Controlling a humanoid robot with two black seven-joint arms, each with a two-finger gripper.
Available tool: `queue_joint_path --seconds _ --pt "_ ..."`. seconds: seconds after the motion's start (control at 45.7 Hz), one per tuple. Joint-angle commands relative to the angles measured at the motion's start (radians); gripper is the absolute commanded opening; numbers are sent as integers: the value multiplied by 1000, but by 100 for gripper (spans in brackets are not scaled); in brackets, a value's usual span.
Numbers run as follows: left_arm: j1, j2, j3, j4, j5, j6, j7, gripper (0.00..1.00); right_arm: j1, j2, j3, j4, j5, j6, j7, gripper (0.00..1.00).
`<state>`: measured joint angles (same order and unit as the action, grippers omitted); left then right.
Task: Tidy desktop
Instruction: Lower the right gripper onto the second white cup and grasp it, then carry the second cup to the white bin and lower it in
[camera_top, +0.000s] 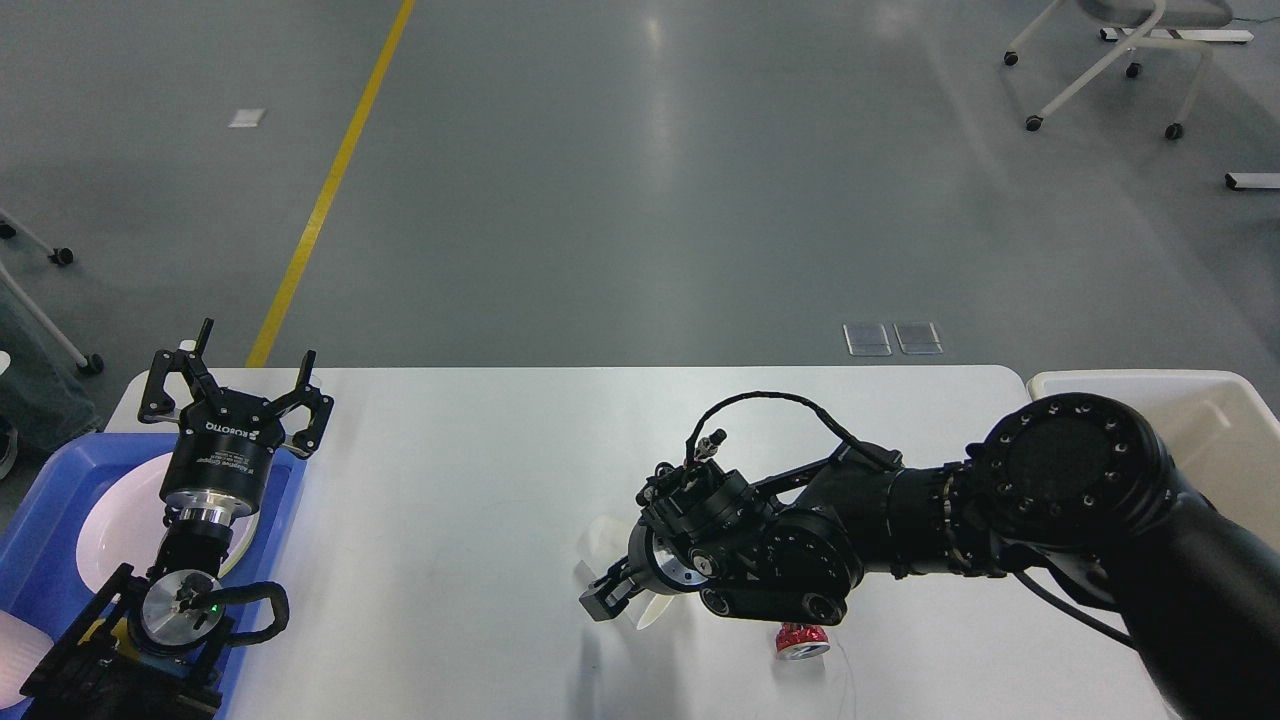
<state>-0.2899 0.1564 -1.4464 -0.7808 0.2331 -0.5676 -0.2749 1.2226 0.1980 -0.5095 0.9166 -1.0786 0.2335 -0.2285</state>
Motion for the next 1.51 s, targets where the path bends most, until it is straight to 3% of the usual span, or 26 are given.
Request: queue_joint_path --seconds 0.0,0.46,0.591,0.832,1.05,1.204,1.488 --pt "0 0 0 0 0 0 0 96 -15 0 -29 -28 -12 -28 0 91" --pt "0 0 0 0 0 0 0 96 -63 1 -43 -22 -18 -43 0 89" --pt "0 0 0 0 0 0 0 96 -63 3 -44 -22 -18 -43 -2 64" --pt "0 0 0 0 0 0 -1 96 -69 9 -47 -24 42 -42 -6 0" --pt "0 0 0 0 0 0 0 96 -51 3 -47 -22 118 -36 -6 0" --pt "0 0 0 0 0 0 -1 96 15 -35 -49 28 291 -16 -5 0" --pt "0 0 0 0 0 0 0 96 227 -120 -69 165 584 102 0 0"
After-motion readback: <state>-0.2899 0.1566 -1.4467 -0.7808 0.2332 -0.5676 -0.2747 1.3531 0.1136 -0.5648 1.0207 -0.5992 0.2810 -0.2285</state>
